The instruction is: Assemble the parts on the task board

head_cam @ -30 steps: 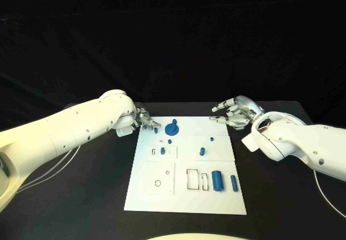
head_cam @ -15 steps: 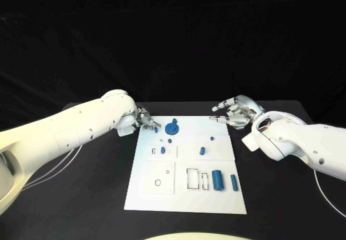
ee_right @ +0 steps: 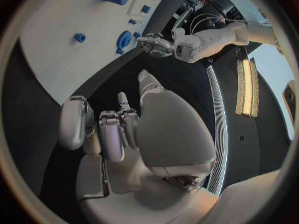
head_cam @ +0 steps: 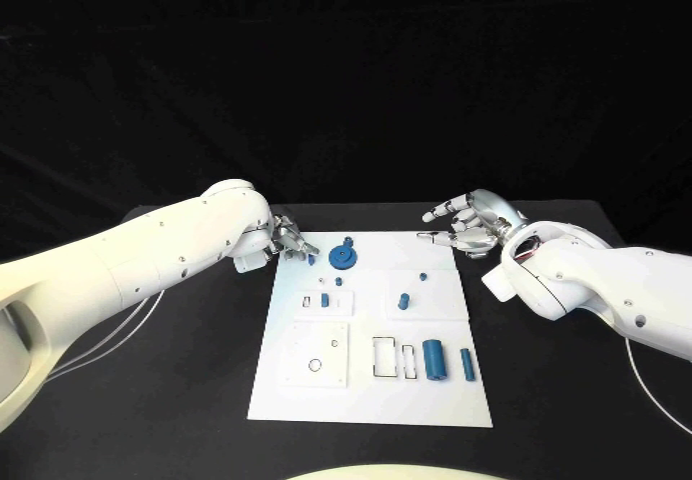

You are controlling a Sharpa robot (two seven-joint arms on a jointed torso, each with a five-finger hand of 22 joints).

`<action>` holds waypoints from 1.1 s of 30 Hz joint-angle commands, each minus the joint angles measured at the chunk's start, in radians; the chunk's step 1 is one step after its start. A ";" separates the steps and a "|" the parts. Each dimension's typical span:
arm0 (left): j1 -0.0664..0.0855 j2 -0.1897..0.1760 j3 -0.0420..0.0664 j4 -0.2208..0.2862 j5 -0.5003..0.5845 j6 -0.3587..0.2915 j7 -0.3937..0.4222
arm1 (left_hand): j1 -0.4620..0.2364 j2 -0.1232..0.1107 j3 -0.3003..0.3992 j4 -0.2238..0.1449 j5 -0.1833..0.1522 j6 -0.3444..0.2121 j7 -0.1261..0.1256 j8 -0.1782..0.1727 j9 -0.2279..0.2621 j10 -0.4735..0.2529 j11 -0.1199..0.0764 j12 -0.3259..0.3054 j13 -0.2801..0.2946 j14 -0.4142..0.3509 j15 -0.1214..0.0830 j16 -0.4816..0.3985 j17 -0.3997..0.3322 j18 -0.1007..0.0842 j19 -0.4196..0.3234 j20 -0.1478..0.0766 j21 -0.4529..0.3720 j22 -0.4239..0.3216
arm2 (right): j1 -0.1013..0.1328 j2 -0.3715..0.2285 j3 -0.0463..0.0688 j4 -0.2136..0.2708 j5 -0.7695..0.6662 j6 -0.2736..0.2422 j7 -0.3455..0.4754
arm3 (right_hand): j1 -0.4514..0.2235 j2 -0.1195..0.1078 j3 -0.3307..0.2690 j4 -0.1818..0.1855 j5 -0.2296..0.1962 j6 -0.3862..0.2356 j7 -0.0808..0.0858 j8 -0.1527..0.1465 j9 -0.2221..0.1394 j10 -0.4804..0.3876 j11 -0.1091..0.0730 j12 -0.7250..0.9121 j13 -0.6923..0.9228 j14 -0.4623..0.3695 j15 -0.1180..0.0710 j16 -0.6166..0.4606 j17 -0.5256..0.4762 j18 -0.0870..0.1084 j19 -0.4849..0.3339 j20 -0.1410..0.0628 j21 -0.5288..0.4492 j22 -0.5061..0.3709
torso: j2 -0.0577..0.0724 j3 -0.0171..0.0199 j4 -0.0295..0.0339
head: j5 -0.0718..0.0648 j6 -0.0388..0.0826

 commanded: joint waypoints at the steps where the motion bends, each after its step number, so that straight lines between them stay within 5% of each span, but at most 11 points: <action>1: 0.001 0.004 -0.001 -0.002 0.018 0.007 0.020 | 0.057 0.007 0.027 -0.001 0.000 0.012 -0.006 0.017 0.008 -0.006 -0.007 0.005 -0.001 0.071 -0.004 0.000 0.176 0.007 0.001 0.004 -0.003 0.003 | -0.001 0.001 0.000 0.000 -0.003 0.006 0.009 | -0.007 0.004 -0.004 -0.001 0.003 0.006 -0.002 -0.003 -0.001 -0.006 -0.001 -0.003 0.118 0.084 -0.001 -0.006 0.183 0.009 -0.002 -0.003 -0.006 0.028 | 0.000 -0.0002 0.0011 | 0.000 -0.003; 21: 0.001 0.003 -0.012 -0.004 0.024 0.031 0.028 | 0.203 0.005 0.145 -0.034 -0.005 0.012 -0.020 0.043 0.022 0.001 -0.019 0.001 -0.008 0.072 -0.015 0.002 0.179 0.006 0.000 -0.005 -0.002 0.010 | -0.001 0.002 0.000 0.000 -0.003 0.007 0.008 | -0.007 0.006 -0.003 -0.002 0.005 0.007 -0.003 -0.003 -0.001 -0.005 -0.001 -0.002 0.119 0.084 -0.002 -0.006 0.183 0.009 -0.002 -0.003 -0.006 0.029 | 0.000 -0.0008 0.0007 | 0.002 -0.005; 27: 0.001 -0.004 -0.012 0.000 0.022 0.037 0.026 | 0.223 -0.028 0.330 -0.113 0.005 -0.004 -0.008 0.063 0.043 0.008 -0.013 -0.014 -0.021 0.073 -0.011 0.004 0.182 0.006 0.001 -0.005 0.001 0.016 | -0.001 0.002 0.000 0.000 -0.003 0.007 0.008 | -0.007 0.006 -0.003 -0.002 0.005 0.007 -0.003 -0.003 -0.001 -0.005 -0.001 -0.002 0.119 0.084 -0.002 -0.006 0.183 0.009 -0.002 -0.003 -0.006 0.029 | -0.001 0.0002 0.0006 | 0.004 -0.006; 33: 0.000 -0.022 -0.012 0.018 0.034 0.025 0.030 | 0.181 -0.058 0.429 -0.170 0.030 0.005 -0.006 0.081 0.060 0.023 -0.012 -0.007 -0.012 0.075 -0.010 0.006 0.185 0.004 0.006 -0.005 0.009 0.028 | -0.001 0.002 0.000 0.000 -0.003 0.006 0.009 | -0.007 0.006 -0.003 -0.002 0.005 0.007 -0.003 -0.003 -0.001 -0.005 -0.001 -0.002 0.119 0.084 -0.002 -0.006 0.183 0.009 -0.002 -0.003 -0.006 0.029 | -0.003 -0.0006 0.0015 | 0.006 -0.005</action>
